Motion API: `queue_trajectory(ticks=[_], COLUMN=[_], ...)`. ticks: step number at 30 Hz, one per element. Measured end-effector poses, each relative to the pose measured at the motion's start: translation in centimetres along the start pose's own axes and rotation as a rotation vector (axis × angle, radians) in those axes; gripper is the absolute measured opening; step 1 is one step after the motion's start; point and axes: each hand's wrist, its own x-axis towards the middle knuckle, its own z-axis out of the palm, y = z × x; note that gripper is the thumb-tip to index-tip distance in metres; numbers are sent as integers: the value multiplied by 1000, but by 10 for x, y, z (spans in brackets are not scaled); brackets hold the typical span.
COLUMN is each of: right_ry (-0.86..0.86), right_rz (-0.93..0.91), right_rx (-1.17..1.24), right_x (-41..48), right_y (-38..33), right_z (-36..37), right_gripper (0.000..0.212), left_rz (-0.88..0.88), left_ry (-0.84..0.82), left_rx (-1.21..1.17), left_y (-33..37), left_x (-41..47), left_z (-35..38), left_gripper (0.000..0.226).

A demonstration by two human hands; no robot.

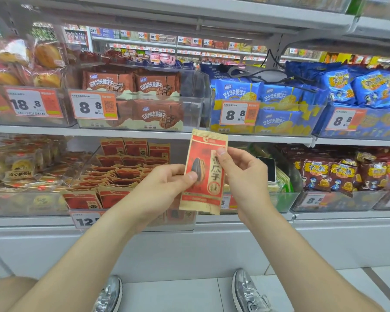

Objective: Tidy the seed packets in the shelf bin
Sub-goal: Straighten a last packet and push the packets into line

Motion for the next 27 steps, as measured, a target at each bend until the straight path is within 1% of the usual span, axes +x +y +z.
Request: queue_trajectory(ticks=[2,5,8,10,12,15,17,21,23,27], right_ry=[-82,-265,-329,-323,-283,-227,-219,-246,-263,-305], right_rz=[82,211,257,236,185,128,106,117,114,162], right_rx=[-99,-259,-302,-285,-262,-243,-258,-260,-259,-178], right_x=[3,2,0,-1,-1,-3,-3,-4,-6,-5], right_y=[-2,-6,-5,-3,-2,-2,-3,0,1,0], right_z=[-4,-9,-9,-8,-6,-6,-5,-3,-2,-2], right_gripper=[24,34,42,46,48,48,49,61,58,32], left_rz=[24,65,57,30,12,25,35,56,68,82], left_ry=[56,152,200,199,171,110,119,155,181,216], left_rx=[-123,-170,-228,-270,-285,-289,-274,-227,-196,-175], left_y=[-1,1,3,3,4,6,6,5,4,3], left_x=[3,4,2,1,1,0,0,0,1,2], left_z=[-1,-4,-5,-5,-6,-5,-5,-6,-6,-8], left_gripper=[31,32,32,36,37,31,29,28,26,25])
